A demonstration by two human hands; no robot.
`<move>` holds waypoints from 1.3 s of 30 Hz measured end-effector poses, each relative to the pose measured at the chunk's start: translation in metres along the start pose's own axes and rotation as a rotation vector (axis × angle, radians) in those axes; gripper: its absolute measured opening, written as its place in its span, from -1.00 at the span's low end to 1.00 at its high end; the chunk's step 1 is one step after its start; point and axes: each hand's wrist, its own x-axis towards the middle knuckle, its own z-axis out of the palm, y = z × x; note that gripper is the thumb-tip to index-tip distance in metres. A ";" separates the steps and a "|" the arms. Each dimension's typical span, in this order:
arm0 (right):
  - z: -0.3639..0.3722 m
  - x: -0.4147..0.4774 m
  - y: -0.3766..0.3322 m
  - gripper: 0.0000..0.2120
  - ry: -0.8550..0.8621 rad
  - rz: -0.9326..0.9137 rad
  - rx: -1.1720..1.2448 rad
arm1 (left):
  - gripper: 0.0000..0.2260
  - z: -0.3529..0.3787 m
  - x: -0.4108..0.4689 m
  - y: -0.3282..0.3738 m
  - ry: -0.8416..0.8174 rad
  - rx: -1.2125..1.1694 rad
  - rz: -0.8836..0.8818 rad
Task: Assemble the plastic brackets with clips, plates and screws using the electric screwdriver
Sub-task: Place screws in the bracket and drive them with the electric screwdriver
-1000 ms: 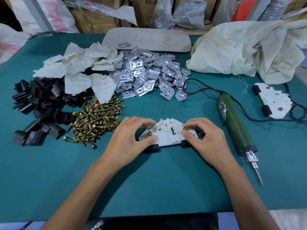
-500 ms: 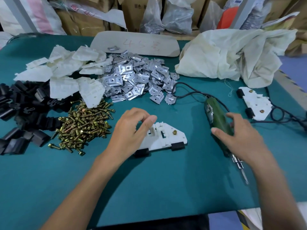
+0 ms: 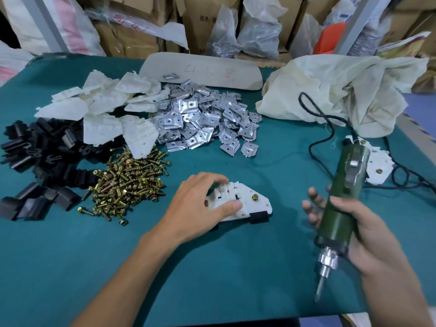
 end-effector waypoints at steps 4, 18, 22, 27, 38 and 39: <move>0.018 -0.005 0.002 -0.63 -0.147 -0.076 0.060 | -0.08 -0.001 -0.002 0.000 -0.087 0.129 0.040; 0.118 0.027 -0.032 -0.71 -0.047 -0.662 -0.135 | -0.14 0.001 0.001 -0.004 -0.128 0.216 0.053; 0.129 0.037 -0.021 -0.80 -0.041 -0.719 -0.232 | -0.15 0.002 0.001 -0.005 -0.127 0.229 0.051; 0.135 0.048 -0.009 -0.89 -0.079 -0.738 -0.244 | -0.15 0.002 0.002 -0.006 -0.115 0.238 0.053; 0.131 0.058 -0.004 -0.56 -0.109 -0.756 -0.506 | -0.17 0.003 0.001 -0.006 -0.110 0.249 0.061; 0.132 0.058 -0.003 -0.57 -0.127 -0.777 -0.552 | -0.17 0.004 0.001 -0.006 -0.109 0.253 0.062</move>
